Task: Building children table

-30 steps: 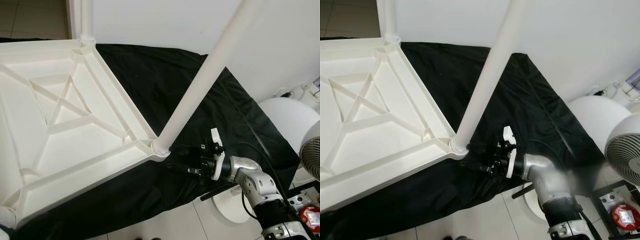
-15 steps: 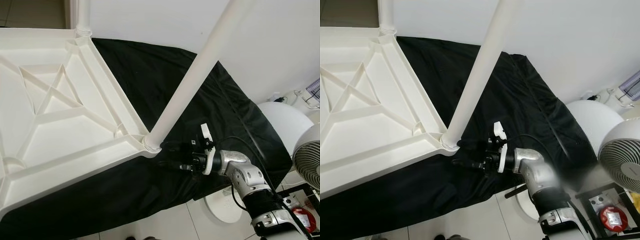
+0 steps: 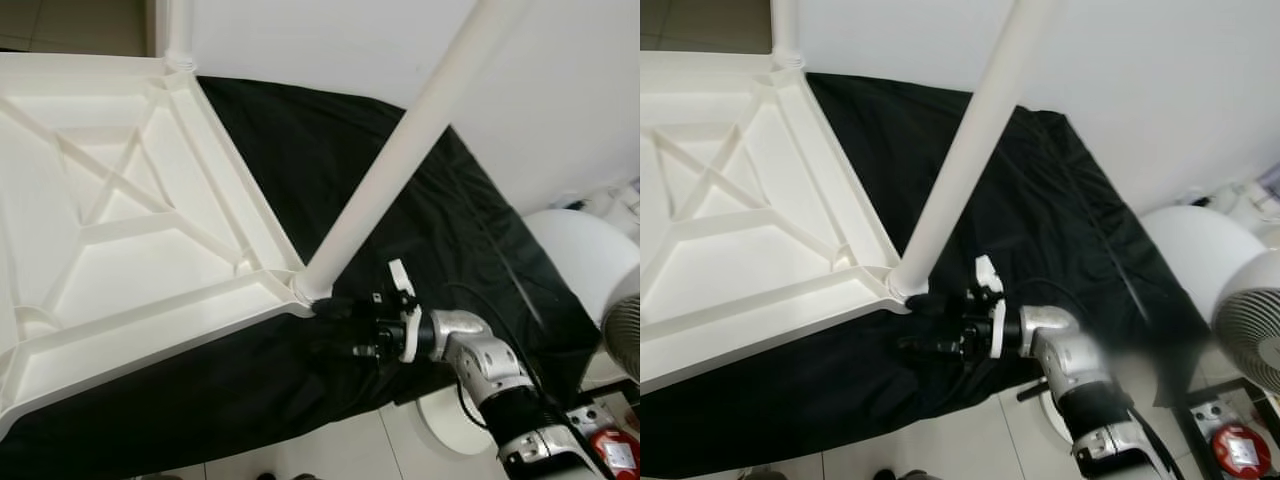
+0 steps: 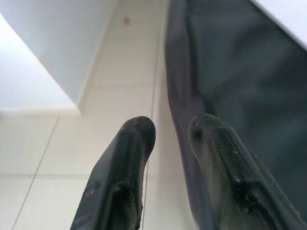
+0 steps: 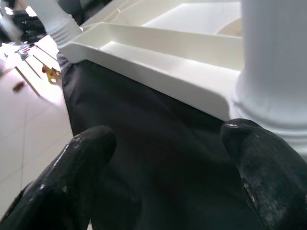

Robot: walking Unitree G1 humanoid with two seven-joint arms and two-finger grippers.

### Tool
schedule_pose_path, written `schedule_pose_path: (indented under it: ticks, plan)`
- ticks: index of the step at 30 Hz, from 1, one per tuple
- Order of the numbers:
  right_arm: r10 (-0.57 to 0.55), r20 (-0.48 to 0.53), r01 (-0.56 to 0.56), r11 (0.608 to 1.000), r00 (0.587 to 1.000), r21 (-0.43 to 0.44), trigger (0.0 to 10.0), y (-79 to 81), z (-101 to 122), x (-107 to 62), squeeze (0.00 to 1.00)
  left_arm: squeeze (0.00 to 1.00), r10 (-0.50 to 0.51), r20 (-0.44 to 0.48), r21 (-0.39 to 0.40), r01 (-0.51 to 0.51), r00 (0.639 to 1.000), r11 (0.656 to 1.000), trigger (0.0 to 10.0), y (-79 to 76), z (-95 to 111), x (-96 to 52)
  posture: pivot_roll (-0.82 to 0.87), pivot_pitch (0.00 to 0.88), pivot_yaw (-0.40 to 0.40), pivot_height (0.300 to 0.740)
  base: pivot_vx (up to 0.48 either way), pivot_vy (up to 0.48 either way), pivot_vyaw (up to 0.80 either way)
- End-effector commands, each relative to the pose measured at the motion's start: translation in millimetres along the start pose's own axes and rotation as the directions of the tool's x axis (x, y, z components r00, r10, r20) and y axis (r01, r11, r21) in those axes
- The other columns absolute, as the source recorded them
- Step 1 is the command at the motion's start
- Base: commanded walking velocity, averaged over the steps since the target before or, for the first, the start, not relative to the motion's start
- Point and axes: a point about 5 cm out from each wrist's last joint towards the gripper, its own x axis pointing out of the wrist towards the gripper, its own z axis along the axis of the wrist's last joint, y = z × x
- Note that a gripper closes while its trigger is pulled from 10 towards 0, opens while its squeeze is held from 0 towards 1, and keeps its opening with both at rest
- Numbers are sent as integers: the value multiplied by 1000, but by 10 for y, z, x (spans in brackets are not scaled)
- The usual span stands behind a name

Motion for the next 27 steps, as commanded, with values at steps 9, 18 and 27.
schedule_pose_path:
  ticks: [9,18,27]
  plan:
    - [-117,-33,118,993,993,14,10000,92,-124,-238,0,0,45,74,-70,-39,996,997,10000,-77,37,560,290,135,-161,740,0,0,0]
    - [-224,-48,225,974,973,24,10000,190,-229,-420,0,0,-141,219,-163,179,966,970,10000,-458,161,1071,211,129,-113,740,0,0,0]
    - [-397,-31,396,918,917,-23,10000,155,-249,-524,0,0,-349,314,-223,426,883,877,10000,-964,230,1347,150,112,-79,740,0,0,0]
